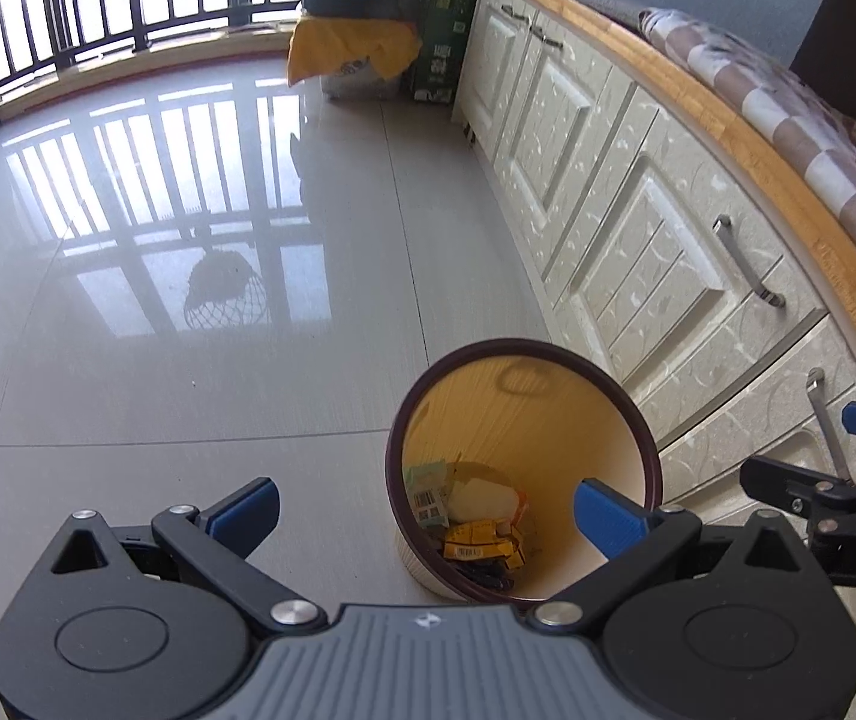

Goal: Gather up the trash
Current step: 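Move both open tools back up to the trash on the bench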

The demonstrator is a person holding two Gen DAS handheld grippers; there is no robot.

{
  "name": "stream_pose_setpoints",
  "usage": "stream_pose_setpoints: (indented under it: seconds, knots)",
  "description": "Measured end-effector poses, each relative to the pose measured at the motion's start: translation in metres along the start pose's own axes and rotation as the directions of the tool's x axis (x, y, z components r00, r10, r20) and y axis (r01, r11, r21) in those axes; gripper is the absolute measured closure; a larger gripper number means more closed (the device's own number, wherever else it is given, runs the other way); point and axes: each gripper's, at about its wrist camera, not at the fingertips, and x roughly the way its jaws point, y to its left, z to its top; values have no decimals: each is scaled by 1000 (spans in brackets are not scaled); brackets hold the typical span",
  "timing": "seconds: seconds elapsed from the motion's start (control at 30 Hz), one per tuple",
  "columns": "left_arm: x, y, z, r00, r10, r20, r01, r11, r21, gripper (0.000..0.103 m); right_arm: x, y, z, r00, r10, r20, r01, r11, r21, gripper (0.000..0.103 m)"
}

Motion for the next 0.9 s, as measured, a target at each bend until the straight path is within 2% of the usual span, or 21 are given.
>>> stream_pose_setpoints:
  seconds: [0.2, 0.43, 0.67, 0.9]
  knots:
    - [-31, -5, 5, 996, 5, 91, -5, 1000, 0, 0, -34, -7, 6, 994, -22, 103, 20, 1000, 17, 0]
    - [-59, -15, 10, 984, 12, 178, -14, 1000, 8, 0, -70, -30, 6, 973, -79, 215, 62, 994, 87, 0]
    - [-90, -27, 15, 959, -8, 285, 17, 999, -30, 0, -109, -54, 4, 934, -146, 325, 97, 982, 160, 0]
    - [-118, -61, 18, 922, -49, 385, 50, 999, 8, 0, -150, -94, 1, 880, -233, 414, 147, 962, 230, 0]
